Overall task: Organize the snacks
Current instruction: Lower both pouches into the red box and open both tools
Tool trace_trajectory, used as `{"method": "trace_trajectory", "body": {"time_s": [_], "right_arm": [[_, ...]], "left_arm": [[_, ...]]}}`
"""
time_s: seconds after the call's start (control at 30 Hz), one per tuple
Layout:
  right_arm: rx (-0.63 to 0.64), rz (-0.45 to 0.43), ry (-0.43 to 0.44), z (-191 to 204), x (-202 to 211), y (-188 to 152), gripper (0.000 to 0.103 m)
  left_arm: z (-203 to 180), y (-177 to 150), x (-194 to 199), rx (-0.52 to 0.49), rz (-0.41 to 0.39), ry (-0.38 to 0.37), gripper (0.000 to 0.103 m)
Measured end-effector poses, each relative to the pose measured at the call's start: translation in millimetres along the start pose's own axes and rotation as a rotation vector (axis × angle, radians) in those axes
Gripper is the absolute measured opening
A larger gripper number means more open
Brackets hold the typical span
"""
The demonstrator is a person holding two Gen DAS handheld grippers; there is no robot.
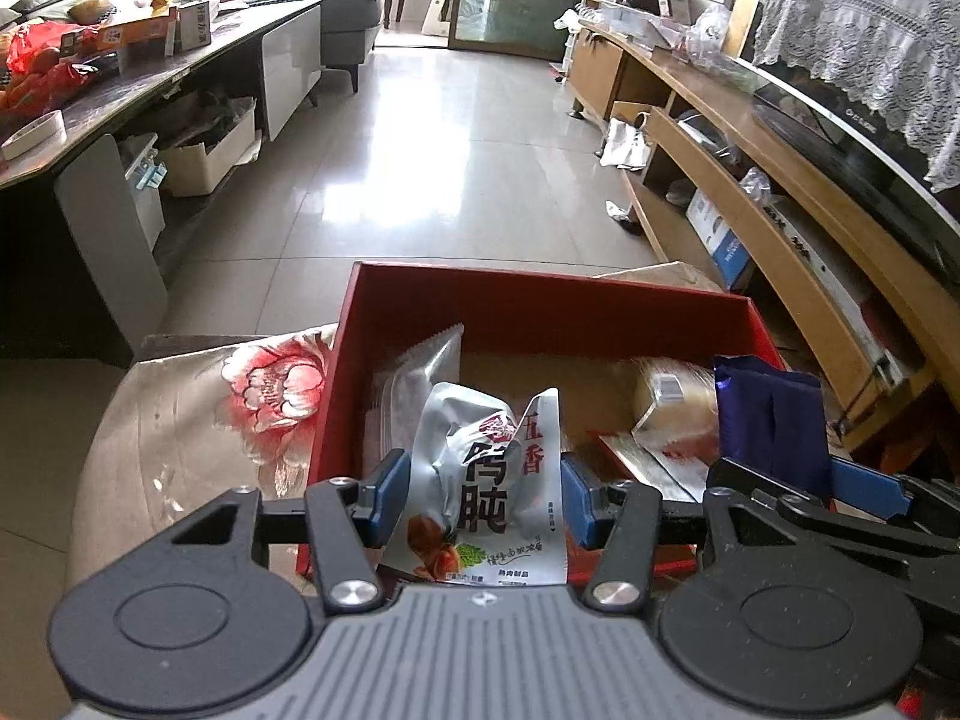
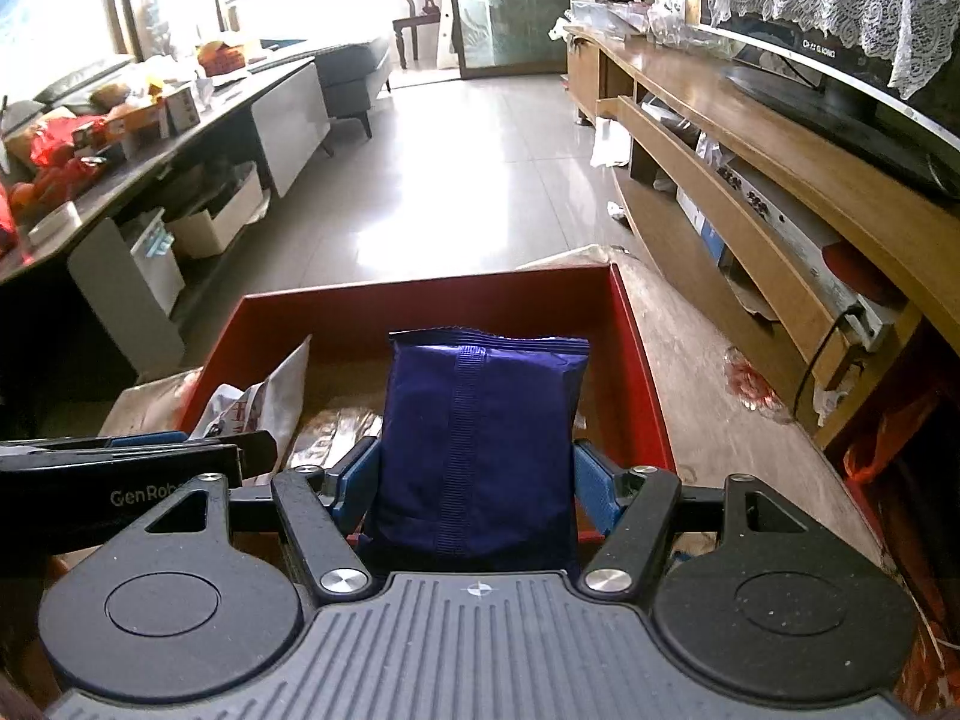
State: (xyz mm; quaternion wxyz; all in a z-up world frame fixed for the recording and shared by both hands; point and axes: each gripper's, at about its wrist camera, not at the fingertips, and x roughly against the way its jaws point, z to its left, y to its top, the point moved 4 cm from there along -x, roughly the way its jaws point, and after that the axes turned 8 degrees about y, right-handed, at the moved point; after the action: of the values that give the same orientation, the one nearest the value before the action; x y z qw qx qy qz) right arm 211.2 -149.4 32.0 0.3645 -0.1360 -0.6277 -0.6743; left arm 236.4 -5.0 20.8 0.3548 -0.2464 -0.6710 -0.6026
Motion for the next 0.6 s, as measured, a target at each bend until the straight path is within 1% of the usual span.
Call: {"method": "trace_trajectory", "body": {"time_s": [0.3,0.6], "right_arm": [[0.004,0.017,-0.006,-5.6,-22.3,10.2,0.074],[0.002,0.037,-0.015,-11.6,-39.1,11.6,0.074]], "left_arm": [[-4.7,10.0,-21.8,0.008,0.018,0.027,0.053],[-7.8,8.8,-35.2,0.000,0.041,0.042,0.053]]}}
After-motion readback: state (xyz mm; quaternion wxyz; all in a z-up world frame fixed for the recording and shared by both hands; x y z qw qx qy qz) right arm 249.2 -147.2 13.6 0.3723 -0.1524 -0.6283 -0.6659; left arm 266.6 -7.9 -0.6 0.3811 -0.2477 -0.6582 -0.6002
